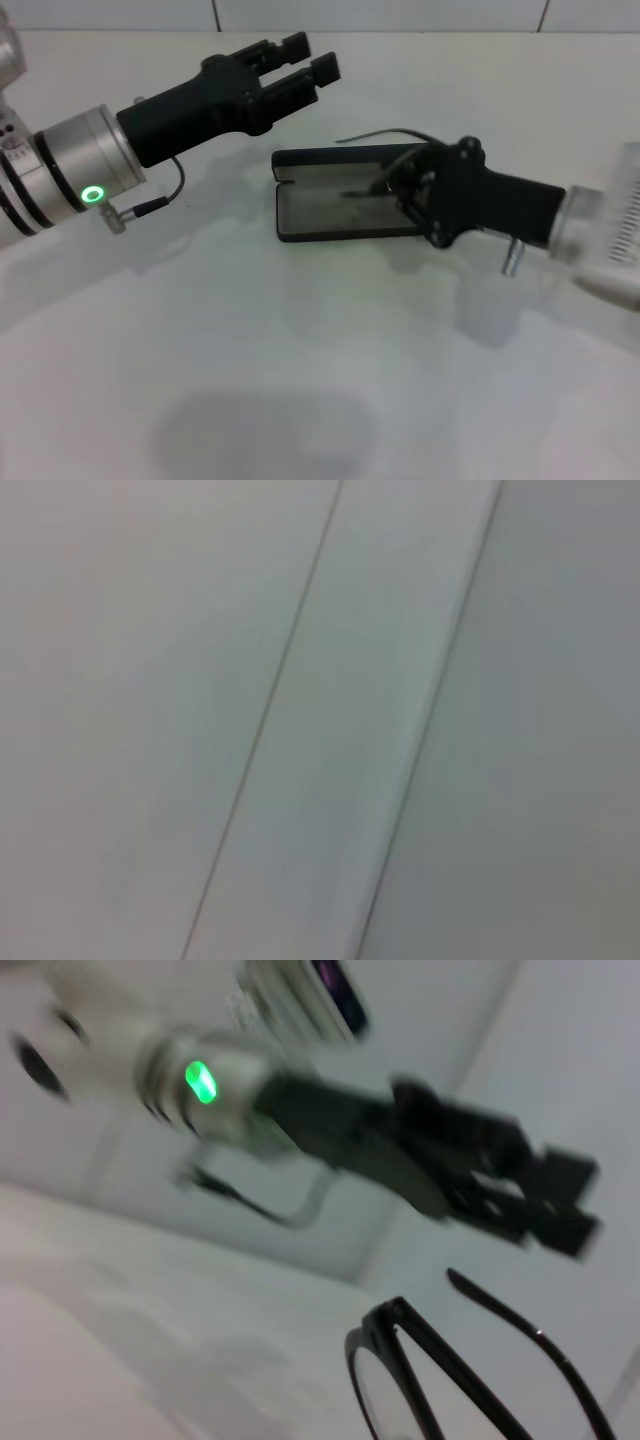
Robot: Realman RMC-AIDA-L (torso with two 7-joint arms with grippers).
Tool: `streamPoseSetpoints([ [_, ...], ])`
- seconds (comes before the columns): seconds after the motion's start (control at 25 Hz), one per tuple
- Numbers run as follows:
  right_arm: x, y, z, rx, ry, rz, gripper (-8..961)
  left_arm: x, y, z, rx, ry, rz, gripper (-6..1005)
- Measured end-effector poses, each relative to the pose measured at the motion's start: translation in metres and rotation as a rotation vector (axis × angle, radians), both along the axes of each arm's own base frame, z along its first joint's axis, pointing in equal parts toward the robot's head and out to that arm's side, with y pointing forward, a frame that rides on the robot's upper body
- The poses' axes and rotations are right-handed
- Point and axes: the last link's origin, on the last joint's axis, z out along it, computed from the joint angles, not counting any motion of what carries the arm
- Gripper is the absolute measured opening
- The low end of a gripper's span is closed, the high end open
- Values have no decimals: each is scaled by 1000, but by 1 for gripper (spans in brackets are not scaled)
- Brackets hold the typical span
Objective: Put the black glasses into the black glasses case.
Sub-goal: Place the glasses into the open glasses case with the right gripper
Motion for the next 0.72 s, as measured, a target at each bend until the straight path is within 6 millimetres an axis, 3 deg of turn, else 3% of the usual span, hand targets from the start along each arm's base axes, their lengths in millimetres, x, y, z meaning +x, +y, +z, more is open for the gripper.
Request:
streamPoseSetpoints([
  [0.16, -10, 9, -17, 75, -107, -26, 101, -2, 0, 0, 3, 6, 12, 593],
  [0.36, -18, 3, -31, 65, -168, 2, 101, -3, 2, -2, 3, 16, 21, 593],
  [0.52, -23, -6, -30, 46, -126, 25, 100, -6, 1, -1, 6, 20, 30, 593],
  [0.72, -24, -13, -14, 40, -23, 48, 100, -11, 4, 0, 19, 38, 57, 592],
])
